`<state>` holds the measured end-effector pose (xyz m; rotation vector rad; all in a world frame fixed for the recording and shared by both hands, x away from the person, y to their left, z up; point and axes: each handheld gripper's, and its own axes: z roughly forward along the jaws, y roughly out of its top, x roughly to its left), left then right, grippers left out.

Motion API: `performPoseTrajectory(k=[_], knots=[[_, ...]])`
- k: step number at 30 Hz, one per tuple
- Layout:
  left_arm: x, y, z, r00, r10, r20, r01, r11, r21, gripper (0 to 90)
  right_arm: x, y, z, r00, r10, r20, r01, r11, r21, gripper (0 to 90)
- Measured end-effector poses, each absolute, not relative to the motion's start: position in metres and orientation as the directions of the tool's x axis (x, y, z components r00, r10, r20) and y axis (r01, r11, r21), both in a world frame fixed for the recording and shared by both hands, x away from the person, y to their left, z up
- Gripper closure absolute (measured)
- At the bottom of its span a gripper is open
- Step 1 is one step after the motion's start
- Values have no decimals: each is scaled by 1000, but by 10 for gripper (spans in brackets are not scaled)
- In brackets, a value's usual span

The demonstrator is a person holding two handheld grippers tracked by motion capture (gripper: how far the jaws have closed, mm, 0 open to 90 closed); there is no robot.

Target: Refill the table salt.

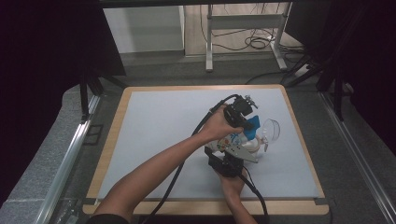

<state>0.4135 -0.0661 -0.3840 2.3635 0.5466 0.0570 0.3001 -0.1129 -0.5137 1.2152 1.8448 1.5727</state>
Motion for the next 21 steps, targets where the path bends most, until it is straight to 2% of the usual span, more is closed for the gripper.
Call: performPoseTrajectory(k=[21], knots=[[410,-40,-380,904,404,-142,384,-617,687,898,295,-113,-520,-534,838,107,336,95,937,485]])
